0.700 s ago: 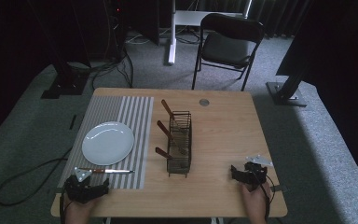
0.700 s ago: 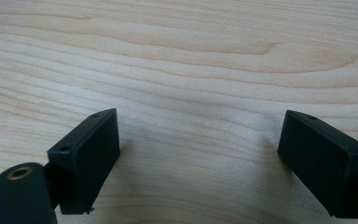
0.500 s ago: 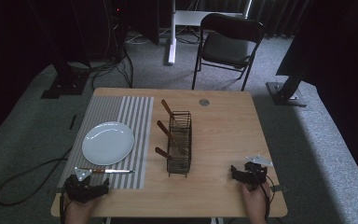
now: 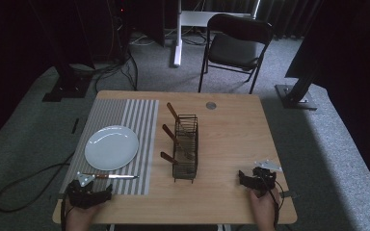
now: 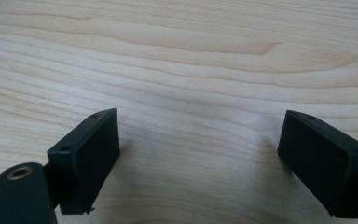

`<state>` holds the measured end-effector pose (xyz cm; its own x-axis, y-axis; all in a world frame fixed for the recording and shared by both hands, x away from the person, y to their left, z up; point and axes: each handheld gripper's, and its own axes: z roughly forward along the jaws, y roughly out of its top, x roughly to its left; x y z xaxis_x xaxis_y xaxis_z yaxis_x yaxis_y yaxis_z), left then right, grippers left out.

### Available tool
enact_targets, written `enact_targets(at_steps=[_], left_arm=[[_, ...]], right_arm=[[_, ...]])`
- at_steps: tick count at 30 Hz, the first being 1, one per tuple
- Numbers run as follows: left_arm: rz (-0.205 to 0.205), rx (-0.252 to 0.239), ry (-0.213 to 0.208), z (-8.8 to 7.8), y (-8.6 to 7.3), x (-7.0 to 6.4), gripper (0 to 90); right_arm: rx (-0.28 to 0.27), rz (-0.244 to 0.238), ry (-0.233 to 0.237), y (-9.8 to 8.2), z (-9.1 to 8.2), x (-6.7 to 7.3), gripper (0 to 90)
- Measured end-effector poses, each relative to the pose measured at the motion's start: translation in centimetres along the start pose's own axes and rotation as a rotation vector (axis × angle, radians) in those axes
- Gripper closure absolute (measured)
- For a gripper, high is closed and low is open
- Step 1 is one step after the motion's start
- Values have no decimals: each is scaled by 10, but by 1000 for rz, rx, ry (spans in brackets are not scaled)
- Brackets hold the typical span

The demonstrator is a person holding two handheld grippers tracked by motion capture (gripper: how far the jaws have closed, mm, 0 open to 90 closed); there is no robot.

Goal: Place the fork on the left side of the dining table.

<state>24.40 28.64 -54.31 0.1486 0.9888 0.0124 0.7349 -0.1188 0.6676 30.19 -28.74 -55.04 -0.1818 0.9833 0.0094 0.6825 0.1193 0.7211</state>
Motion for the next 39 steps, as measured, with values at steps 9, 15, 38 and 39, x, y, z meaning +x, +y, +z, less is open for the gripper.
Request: enact_targets(at_steps=[9, 15, 38, 39], left_arm=[[31, -14, -79, -13, 9, -6, 42], [60, -20, -128, -13, 16, -15, 47], [157, -61, -259, -7, 77, -37, 47], [159, -64, -259, -7, 81, -38, 47]], right_arm=[[0, 0, 1, 0, 0, 0, 123], [0, 0, 1, 0, 0, 0, 123], [-1, -1, 0, 0, 0, 0, 123], [-1, -1, 0, 0, 0, 0, 123]])
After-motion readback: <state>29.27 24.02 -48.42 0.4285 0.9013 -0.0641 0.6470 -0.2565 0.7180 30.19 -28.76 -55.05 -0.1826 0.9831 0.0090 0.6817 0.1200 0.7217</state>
